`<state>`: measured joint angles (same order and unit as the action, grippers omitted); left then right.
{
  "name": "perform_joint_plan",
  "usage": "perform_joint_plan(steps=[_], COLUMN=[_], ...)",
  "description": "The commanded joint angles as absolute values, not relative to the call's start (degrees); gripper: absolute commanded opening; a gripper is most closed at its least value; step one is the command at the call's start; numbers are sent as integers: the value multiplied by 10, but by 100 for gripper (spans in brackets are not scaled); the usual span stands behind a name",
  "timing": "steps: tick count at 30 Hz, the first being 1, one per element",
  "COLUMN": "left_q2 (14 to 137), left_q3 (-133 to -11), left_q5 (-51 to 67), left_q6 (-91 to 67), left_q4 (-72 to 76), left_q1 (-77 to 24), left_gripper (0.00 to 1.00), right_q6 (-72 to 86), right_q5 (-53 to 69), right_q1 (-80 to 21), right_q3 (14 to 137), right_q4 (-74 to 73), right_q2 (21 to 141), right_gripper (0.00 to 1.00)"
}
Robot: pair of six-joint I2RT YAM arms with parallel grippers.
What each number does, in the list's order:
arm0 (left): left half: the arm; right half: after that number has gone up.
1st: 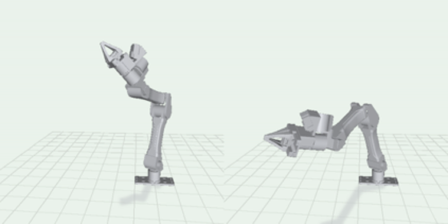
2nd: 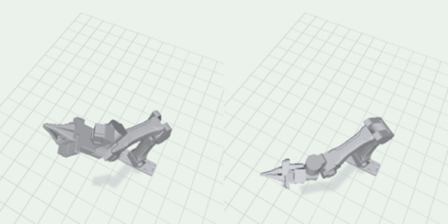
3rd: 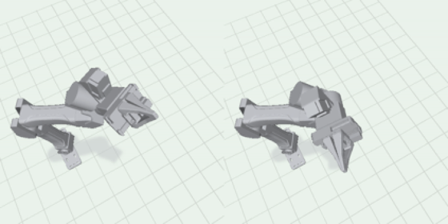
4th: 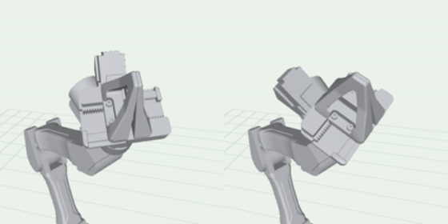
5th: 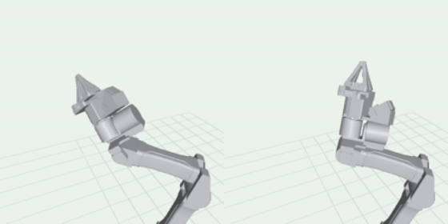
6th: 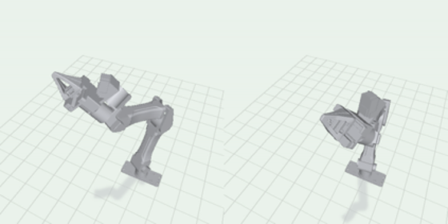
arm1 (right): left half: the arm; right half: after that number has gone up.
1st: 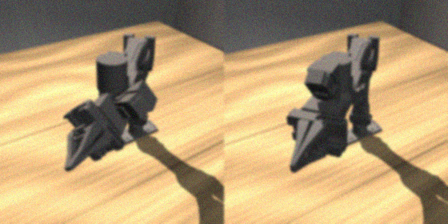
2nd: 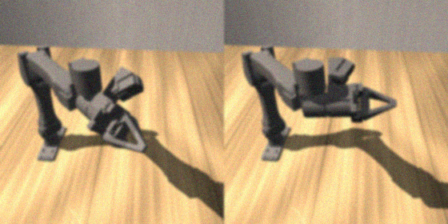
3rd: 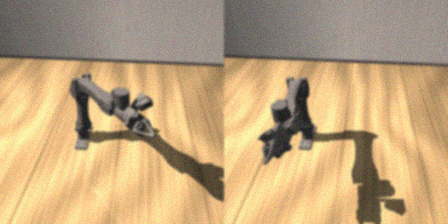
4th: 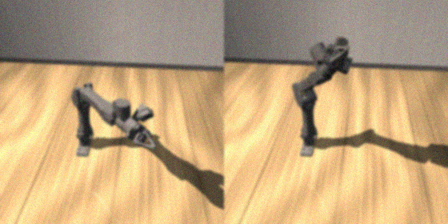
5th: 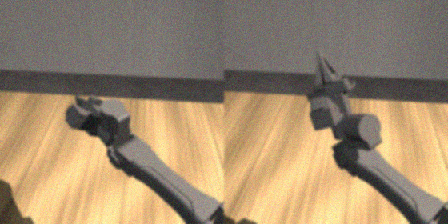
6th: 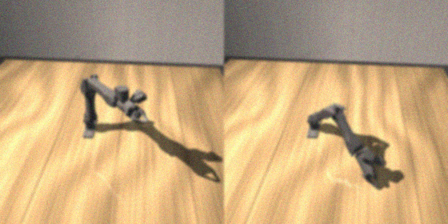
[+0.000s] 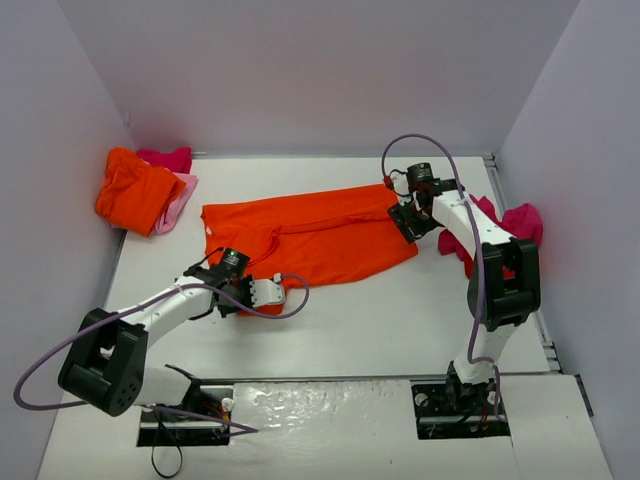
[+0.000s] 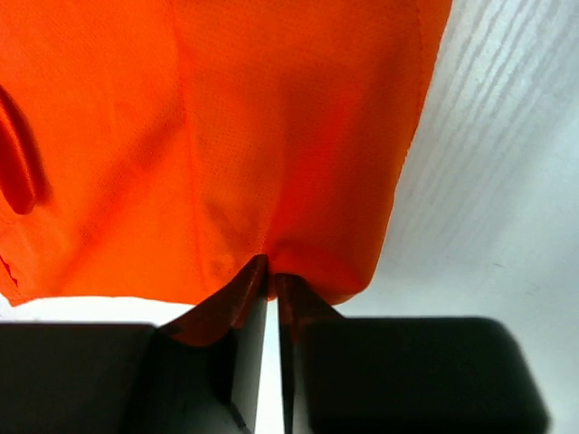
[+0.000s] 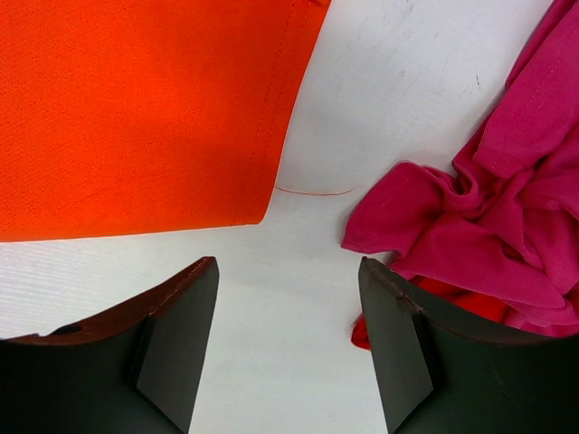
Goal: Fold and stack the t-shirts
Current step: Fold the tshirt
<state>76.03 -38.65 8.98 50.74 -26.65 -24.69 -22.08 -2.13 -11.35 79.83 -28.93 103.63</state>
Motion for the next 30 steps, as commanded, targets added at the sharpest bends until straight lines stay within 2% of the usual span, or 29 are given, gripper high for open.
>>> perform_joint_plan(steps=[1, 6, 9, 10, 12, 18, 24, 30], left_q2=[729, 737, 747, 751, 763, 779, 742, 700], left_q3=[-431, -511, -537, -543, -551, -544, -522, -493], left_q5=[104, 143, 157, 160, 163, 165, 152, 105], left_q6=[494, 468, 454, 449, 448, 443, 457, 520], left_q4=[-308, -335, -334, -329, -319, -316, -334, -393], left_q1=[-243, -229, -218, -213, -206, -205, -205, -204], left_gripper=[0, 0, 7, 11, 32, 67, 73, 72], right_q6=[-212, -210, -210, -210, -209, -215, -217, -220], right_q5=[-24, -24, -22, -23, -20, -24, -29, -11], right_q1=[-117, -121, -122, -122, -123, -127, -128, -128], right_q3=[806, 808, 806, 805, 804, 792, 789, 805], right_q4=[-288, -288, -286, -285, -283, -281, -274, -275], right_q2=[1037, 1050, 1050, 1051, 1055, 1052, 1047, 1039], right_gripper=[60, 60, 60, 60, 60, 60, 60, 59])
